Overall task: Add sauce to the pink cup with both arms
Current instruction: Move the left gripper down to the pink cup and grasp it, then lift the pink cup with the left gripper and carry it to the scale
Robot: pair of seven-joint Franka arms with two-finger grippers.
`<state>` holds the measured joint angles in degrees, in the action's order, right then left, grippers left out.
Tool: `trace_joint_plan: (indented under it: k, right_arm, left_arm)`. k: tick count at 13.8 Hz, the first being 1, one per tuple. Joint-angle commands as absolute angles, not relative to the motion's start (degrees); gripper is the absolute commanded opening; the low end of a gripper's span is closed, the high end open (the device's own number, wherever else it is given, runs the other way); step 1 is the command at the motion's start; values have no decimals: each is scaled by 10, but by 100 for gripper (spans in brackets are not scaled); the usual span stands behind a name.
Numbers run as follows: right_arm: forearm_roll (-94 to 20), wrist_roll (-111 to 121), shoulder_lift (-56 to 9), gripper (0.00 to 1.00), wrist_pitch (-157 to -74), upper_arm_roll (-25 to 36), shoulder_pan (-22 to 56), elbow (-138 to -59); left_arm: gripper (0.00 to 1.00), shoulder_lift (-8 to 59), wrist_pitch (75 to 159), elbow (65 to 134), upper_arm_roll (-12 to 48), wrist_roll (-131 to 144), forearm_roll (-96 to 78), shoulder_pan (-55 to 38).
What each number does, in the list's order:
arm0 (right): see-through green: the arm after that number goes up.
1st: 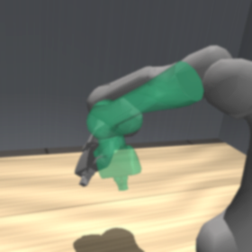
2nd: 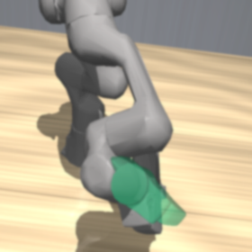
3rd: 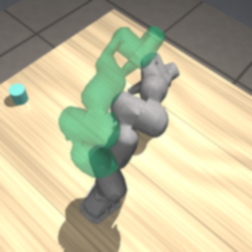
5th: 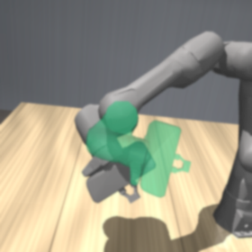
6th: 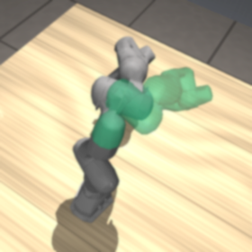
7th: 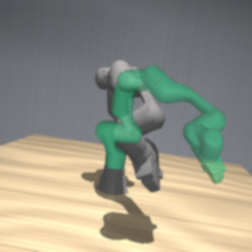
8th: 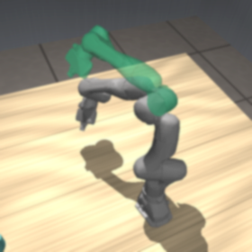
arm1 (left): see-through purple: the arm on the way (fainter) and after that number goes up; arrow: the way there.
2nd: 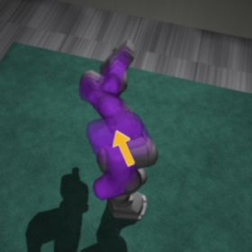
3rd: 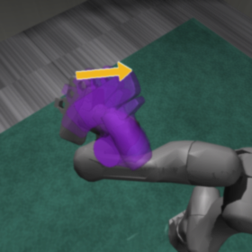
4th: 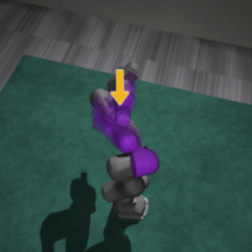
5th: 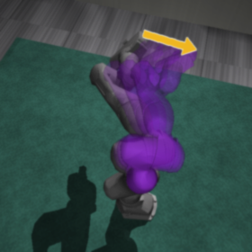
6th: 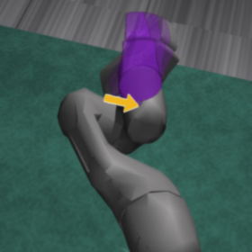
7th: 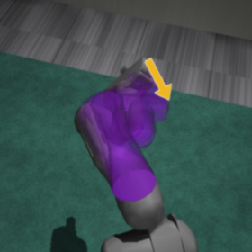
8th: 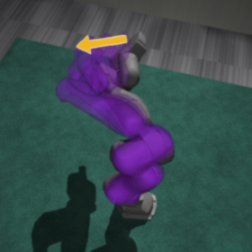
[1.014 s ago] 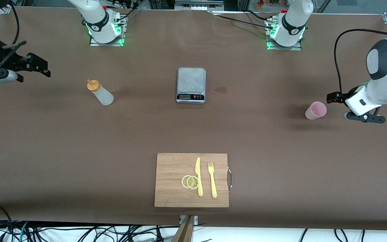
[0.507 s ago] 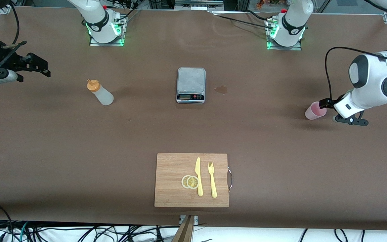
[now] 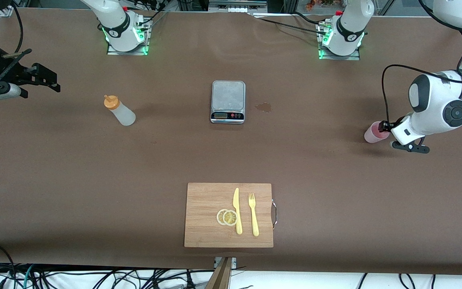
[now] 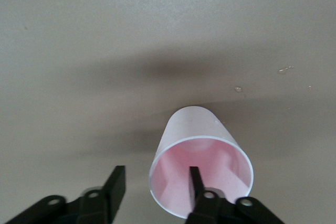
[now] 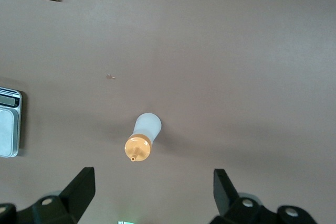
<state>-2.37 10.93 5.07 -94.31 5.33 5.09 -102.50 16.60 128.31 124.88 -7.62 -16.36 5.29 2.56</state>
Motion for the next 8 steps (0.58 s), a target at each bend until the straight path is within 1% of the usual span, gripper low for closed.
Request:
trace_joint_plan:
  k: [1, 2, 3, 8]
  right_arm:
    - [-18, 110, 47, 100, -933, 53, 49, -1013]
    - [-18, 110, 47, 100, -933, 53, 49, -1013]
    - [-18, 110, 47, 100, -932, 53, 49, -1014]
    - [-18, 110, 46, 100, -932, 53, 49, -1013]
  left_arm:
    - [3, 163, 1288, 1252, -89, -173, 53, 14]
    - [1, 164, 1288, 1252, -89, -174, 53, 14]
    - [0, 166, 1288, 1252, -89, -173, 53, 14]
    - [0, 153, 1280, 1235, -88, -173, 53, 10]
